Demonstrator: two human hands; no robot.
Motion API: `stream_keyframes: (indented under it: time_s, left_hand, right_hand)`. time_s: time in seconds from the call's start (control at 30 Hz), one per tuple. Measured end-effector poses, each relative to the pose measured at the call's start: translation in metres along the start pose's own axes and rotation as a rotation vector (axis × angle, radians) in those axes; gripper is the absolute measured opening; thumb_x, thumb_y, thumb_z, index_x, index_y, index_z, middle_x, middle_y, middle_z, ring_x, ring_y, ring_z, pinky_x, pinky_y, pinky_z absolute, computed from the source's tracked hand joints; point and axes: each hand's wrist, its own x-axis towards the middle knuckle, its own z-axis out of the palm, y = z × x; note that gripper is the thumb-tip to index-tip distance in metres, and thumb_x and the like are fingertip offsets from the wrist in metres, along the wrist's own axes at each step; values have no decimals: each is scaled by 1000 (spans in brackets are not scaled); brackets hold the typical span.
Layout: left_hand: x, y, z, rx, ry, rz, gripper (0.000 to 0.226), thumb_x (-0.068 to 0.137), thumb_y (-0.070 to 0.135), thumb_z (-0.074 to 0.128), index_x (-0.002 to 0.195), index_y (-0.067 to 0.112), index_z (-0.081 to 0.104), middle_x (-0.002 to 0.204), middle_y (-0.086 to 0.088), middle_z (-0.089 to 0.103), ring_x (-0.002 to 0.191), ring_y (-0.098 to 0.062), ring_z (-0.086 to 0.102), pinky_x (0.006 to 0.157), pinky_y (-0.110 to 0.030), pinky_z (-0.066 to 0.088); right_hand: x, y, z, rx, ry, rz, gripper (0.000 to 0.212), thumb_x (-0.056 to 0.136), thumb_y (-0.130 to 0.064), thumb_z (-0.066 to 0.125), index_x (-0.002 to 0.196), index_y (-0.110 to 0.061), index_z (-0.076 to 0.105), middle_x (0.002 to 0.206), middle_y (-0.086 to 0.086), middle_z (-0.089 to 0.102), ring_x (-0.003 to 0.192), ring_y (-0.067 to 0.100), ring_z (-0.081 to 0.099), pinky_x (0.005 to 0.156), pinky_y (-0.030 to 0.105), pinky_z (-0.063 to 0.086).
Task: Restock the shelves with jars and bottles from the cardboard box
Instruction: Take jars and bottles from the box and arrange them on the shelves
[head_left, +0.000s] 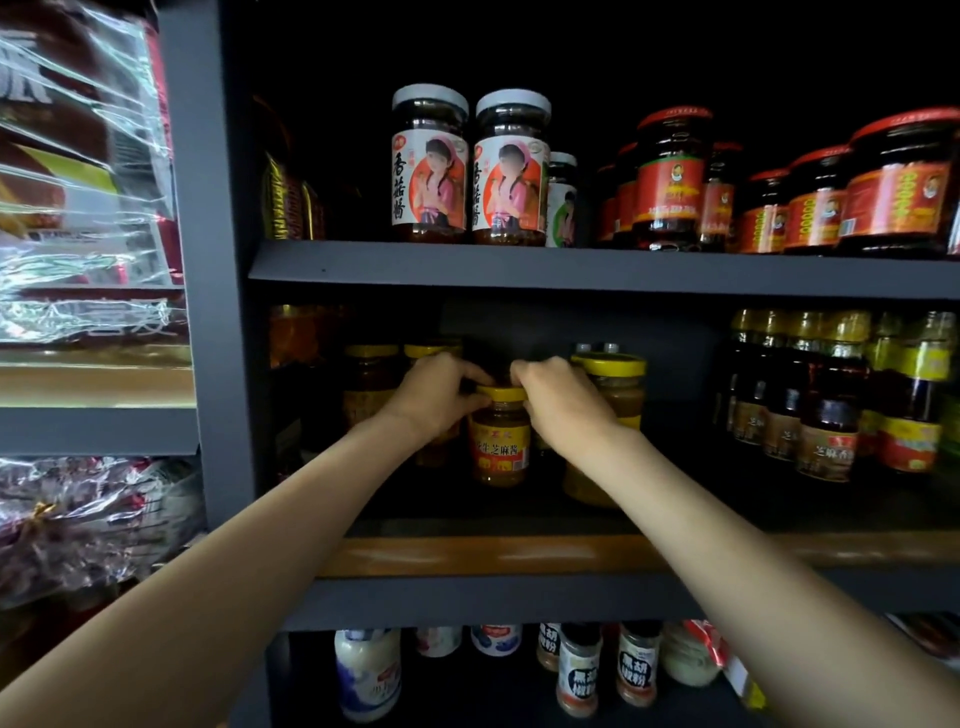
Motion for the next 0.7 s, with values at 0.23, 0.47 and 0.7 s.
stream_keyframes:
  time_s: [0.23, 0.47, 0.7]
  left_hand:
    - [-2, 2, -2, 243, 39, 112, 33, 90, 21, 57, 123, 18, 59, 130, -3, 56, 121, -18, 51, 104, -31, 40]
    - [-13, 6, 0, 307, 106, 163, 34, 90, 20, 57, 124, 17, 56, 132, -3, 49, 119, -20, 51, 97, -30, 46]
    - [-50, 10, 1, 111, 182, 161, 27, 88, 9, 56, 114, 17, 59, 123, 0, 53, 100, -17, 60, 82, -30, 53]
  right_hand:
    - [-16, 14, -12, -9, 242, -123, 31, 87, 6, 51, 114, -4, 62, 119, 12, 59, 115, 26, 49, 91, 33, 46]
    - [-33, 54, -19, 309, 61, 330, 59, 81, -36, 69, 130, -21, 40, 134, 10, 39, 124, 32, 39, 95, 40, 42]
    - [-39, 54, -3, 596, 216, 315, 67, 67, -23, 82, 118, -26, 39, 117, 1, 52, 111, 26, 52, 87, 38, 50]
